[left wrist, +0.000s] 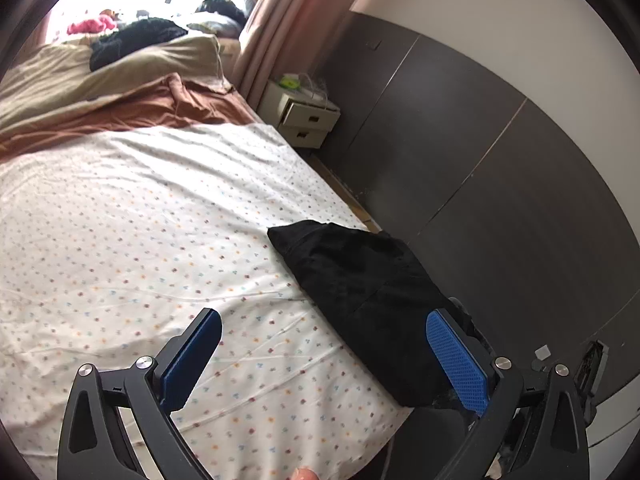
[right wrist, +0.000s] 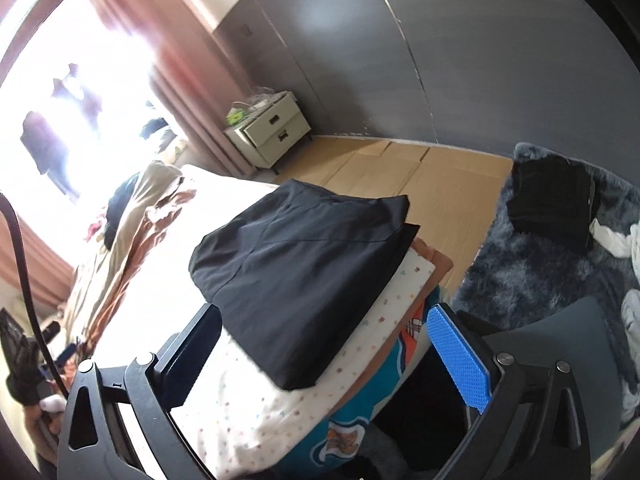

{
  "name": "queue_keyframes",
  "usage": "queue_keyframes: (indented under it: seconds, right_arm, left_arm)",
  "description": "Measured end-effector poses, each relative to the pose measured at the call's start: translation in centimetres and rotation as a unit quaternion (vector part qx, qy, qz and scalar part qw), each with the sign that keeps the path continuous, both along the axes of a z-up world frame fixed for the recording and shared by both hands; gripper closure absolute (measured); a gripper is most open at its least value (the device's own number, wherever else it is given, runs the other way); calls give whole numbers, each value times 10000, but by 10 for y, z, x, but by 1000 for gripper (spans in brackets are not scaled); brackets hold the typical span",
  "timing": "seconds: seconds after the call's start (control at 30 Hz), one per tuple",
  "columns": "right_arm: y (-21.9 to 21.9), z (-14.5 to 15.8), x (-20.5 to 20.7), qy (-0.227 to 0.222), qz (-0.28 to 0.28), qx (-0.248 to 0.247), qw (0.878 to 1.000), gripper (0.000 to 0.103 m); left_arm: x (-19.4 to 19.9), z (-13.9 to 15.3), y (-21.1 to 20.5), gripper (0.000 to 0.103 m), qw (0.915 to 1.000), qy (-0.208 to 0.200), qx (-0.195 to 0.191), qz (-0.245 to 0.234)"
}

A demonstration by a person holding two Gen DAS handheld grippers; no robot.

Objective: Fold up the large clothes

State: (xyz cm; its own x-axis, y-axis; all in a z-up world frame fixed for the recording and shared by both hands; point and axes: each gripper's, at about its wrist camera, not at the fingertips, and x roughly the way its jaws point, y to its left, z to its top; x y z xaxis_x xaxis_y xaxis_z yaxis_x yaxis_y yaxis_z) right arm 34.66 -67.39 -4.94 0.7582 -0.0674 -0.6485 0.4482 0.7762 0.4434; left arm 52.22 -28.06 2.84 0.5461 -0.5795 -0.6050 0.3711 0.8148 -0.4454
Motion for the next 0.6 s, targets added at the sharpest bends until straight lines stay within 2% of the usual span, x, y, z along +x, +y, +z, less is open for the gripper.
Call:
queue_keyframes:
  seconds: [0.27,0.6]
  right_arm:
    - [57,30,-32,-220,134,-435,9987,0]
    - [119,56,-78,-552,515,-774,9941,0]
  left_arm:
    - [-65,28,52,1,9982,-557,229,9]
    - [-154,51,113,2,9911,-1233,387,331]
